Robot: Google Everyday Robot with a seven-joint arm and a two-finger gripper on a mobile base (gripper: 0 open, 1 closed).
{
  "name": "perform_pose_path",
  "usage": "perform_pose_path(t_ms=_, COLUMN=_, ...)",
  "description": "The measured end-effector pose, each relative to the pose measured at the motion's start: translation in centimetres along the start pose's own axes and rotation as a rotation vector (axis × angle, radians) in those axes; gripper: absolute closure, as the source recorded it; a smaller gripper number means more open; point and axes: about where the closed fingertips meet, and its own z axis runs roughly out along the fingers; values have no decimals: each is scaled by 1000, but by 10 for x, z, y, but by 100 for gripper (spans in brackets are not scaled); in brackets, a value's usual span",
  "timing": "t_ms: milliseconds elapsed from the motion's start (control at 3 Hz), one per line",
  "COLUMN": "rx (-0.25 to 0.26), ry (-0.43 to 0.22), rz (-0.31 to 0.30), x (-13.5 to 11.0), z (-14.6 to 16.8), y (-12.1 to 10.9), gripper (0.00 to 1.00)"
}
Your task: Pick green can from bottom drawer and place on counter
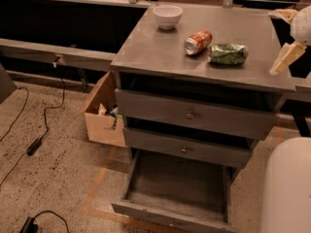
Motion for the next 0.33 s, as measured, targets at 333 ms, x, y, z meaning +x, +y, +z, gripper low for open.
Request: perform_pose_path(t_ms=333, rx=193, ry=117, rz=182, x=62, z=-67, y=-21, gripper=0)
